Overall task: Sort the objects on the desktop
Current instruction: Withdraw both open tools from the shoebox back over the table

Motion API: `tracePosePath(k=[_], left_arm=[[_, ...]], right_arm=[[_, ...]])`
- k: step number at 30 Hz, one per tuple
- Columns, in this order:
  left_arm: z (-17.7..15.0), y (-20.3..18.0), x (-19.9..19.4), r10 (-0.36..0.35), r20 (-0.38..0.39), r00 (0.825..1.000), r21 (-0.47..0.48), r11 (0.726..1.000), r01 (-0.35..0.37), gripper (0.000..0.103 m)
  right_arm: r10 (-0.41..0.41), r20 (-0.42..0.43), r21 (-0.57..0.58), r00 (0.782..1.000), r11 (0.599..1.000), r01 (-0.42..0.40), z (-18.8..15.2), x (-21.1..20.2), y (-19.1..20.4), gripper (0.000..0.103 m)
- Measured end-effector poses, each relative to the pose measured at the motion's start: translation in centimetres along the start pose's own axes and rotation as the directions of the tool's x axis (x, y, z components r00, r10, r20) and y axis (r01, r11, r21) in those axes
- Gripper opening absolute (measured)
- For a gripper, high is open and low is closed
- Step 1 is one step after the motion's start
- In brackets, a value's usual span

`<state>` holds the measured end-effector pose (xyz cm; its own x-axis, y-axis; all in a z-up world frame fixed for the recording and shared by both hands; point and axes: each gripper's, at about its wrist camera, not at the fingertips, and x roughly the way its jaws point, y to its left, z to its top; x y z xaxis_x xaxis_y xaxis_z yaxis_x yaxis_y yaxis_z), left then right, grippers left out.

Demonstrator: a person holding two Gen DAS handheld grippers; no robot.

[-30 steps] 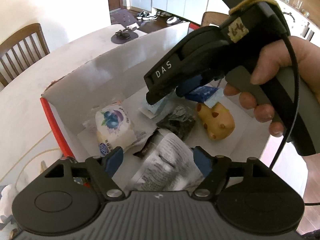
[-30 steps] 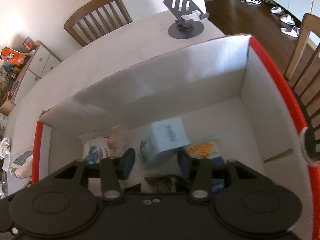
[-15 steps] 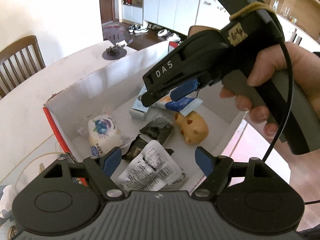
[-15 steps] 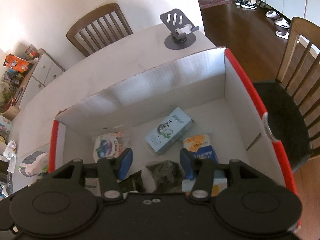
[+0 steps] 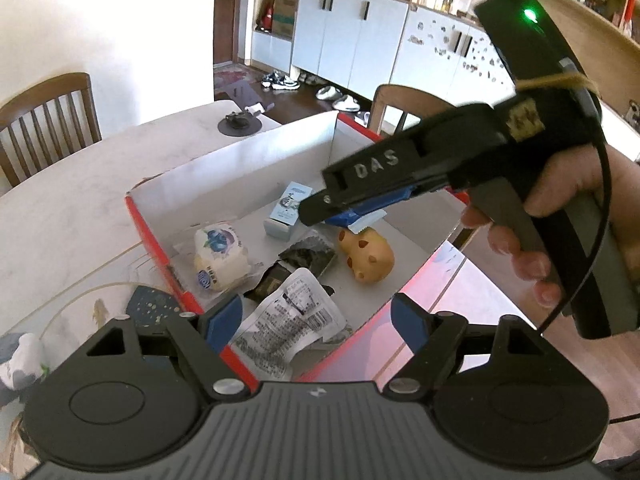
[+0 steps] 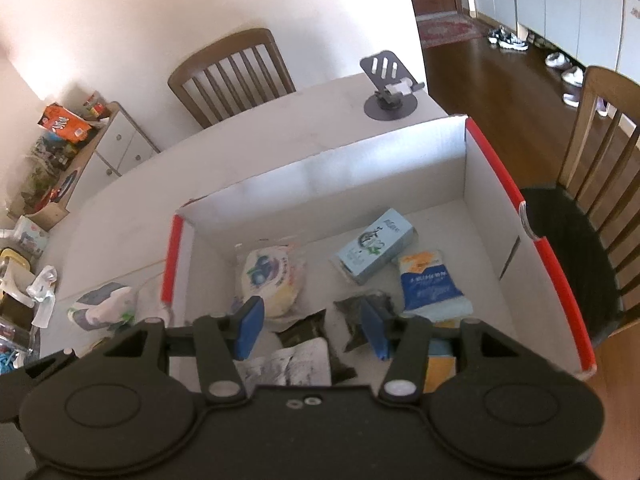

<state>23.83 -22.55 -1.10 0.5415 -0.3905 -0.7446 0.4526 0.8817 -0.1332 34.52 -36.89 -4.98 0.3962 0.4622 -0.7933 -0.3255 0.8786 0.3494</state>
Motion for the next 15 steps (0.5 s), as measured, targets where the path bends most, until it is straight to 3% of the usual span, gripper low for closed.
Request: tracePosePath(k=[3, 15], left_arm=[[-0.5, 0.5, -1.1, -0.006, 0.02, 1.0, -0.015, 1.0, 0.006, 0.083], [-2.9, 2.4, -4.4, -0.015, 0.054, 0.998, -0.027, 1.0, 0.016, 0.084]], right_arm=[[-0.003, 0.023, -0.01, 1.0, 1.0, 0.003, -0.9, -0.9, 0.6, 0.059], [-0.05, 0.111, -0.067, 0.993, 0.996, 0.057, -4.2, -3.3, 3.7, 0.063]])
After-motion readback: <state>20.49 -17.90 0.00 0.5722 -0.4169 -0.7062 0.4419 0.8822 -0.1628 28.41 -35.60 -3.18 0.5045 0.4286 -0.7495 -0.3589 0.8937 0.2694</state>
